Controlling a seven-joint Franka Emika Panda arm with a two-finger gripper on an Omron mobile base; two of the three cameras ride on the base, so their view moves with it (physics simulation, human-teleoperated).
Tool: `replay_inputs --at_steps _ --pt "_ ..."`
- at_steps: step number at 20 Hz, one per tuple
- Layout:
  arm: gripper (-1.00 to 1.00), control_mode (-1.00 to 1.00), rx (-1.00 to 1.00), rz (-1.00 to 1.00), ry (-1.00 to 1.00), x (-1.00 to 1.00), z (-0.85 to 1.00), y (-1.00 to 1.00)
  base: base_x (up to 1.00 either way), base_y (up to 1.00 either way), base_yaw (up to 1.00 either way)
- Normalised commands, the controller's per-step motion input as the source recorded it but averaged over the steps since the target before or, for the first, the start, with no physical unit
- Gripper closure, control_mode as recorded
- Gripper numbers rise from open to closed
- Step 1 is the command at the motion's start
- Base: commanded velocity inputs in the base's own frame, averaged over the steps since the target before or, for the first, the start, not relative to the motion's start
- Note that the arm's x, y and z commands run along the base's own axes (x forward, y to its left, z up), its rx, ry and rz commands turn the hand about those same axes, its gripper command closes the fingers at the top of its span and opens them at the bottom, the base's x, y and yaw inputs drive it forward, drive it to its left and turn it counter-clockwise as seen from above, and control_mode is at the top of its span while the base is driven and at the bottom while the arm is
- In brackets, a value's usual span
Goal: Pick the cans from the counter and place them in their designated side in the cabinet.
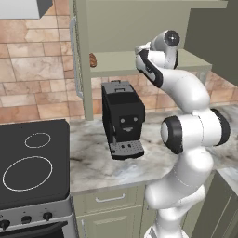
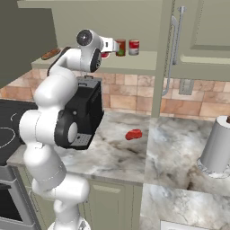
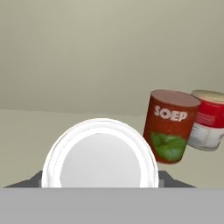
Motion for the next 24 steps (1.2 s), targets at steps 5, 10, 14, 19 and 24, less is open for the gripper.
replay_inputs --at_steps 5,10,14,19,24 --pt "1.00 -1.00 0.00 0.00 0.00 0.32 -0.15 -0.03 0.00 0.00 0.00" --pt "1.00 -1.00 0.00 0.00 0.00 0.29 -0.19 -0.05 0.00 0.00 0.00" --pt "1.00 -1.00 0.00 0.00 0.03 0.30 -0.25 -0.01 0.00 0.00 0.00" --pt "1.00 -1.00 0.00 0.00 0.05 0.30 -0.30 0.00 0.00 0.00 0.00" --pt "1.00 -1.00 0.00 0.00 0.05 0.29 -0.33 0.00 0.00 0.00 0.00"
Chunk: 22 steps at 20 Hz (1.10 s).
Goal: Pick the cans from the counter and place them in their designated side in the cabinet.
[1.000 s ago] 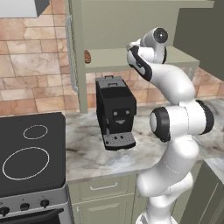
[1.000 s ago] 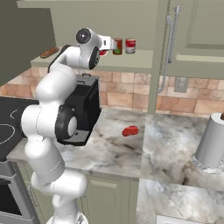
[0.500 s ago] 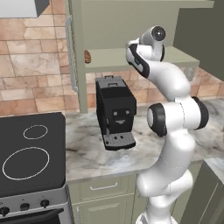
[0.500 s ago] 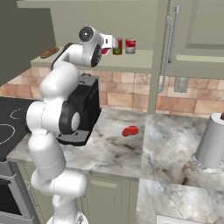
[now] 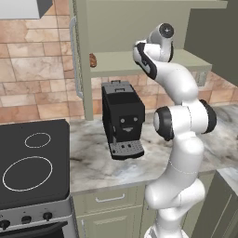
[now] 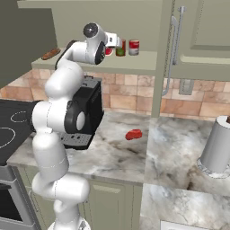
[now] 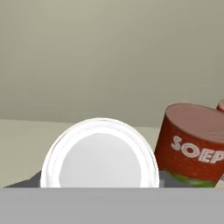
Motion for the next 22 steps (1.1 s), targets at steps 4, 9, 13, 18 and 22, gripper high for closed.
replay_inputs --at_steps 4,9,13,18,22 --pt "1.00 -1.00 -0.01 0.00 0.03 0.20 -0.33 0.00 0.00 0.00 0.00" --pt "-1.00 -1.00 -0.02 0.01 0.00 0.09 -0.32 0.00 0.00 0.00 0.00" --pt "-1.00 -1.00 -0.01 0.01 0.00 0.03 -0.20 0.00 0.00 0.00 0.00" --pt "-1.00 -1.00 0.00 0.02 -0.02 0.09 -0.09 0.00 0.00 0.00 0.00" --pt "-1.00 -1.00 0.00 0.02 -0.05 0.14 -0.01 0.00 0.00 0.00 0.00"
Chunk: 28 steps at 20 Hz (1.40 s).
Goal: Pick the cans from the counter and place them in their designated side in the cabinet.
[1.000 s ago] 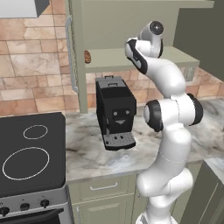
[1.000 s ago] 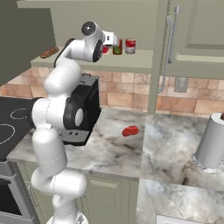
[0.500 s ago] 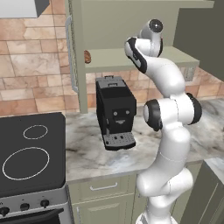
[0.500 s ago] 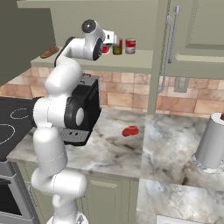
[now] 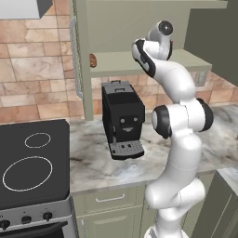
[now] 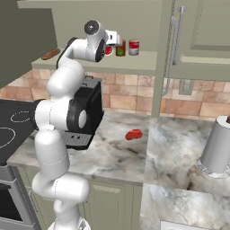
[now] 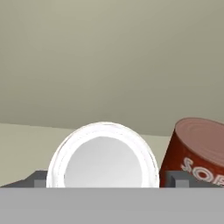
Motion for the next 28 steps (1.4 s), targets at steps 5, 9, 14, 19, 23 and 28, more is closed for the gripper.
replay_inputs --at_steps 5,9,14,19,23,28 --pt "-1.00 -1.00 0.00 0.03 -0.06 0.26 0.00 0.00 0.00 0.00 0.00" --pt "-1.00 -1.00 0.00 0.03 -0.07 0.29 0.00 0.00 0.00 0.00 0.00" --pt "-1.00 -1.00 0.00 0.04 -0.10 0.11 0.00 0.00 0.00 0.00 0.00" --pt "-1.00 -1.00 0.00 0.05 -0.15 -0.01 0.09 0.00 0.00 0.00 0.00" --pt "-1.00 -1.00 0.00 0.05 -0.16 -0.05 0.12 0.00 0.00 0.00 0.00" --pt "-1.00 -1.00 0.00 0.05 -0.13 -0.21 0.06 0.00 0.00 0.00 0.00"
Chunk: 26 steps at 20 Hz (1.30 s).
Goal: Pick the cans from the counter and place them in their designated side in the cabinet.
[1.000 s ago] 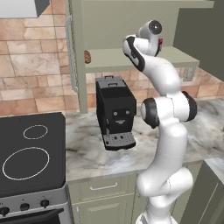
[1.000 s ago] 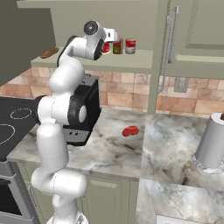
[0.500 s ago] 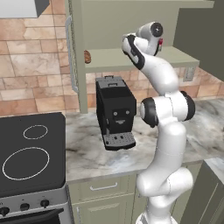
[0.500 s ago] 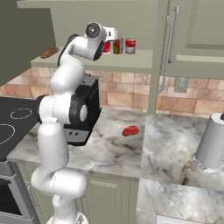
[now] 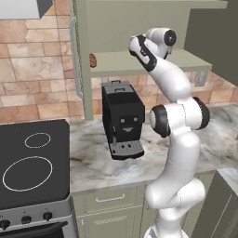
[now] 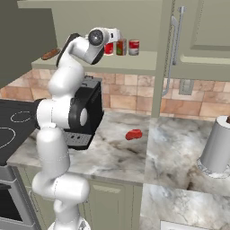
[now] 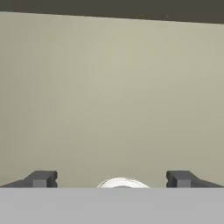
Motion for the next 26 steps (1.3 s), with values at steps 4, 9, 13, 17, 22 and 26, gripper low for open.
replay_inputs --at_steps 4,9,13,17,22,26 --pt "-1.00 -1.00 0.00 0.03 -0.04 -0.45 0.10 0.00 0.00 0.00 0.00" --pt "-1.00 -1.00 0.00 0.02 0.03 -0.63 0.10 -0.01 0.00 0.00 0.00" --pt "-1.00 -1.00 0.00 0.02 0.07 -0.72 0.08 0.00 0.00 0.00 0.00" --pt "-1.00 -1.00 -0.01 0.02 0.10 -0.75 0.07 0.00 0.00 0.00 0.00" --pt "-1.00 -1.00 -0.02 0.03 0.04 -0.88 0.01 0.00 0.00 0.00 0.00" --pt "-1.00 -1.00 -0.03 0.03 0.02 -0.94 0.00 0.00 0.00 0.00 0.00"
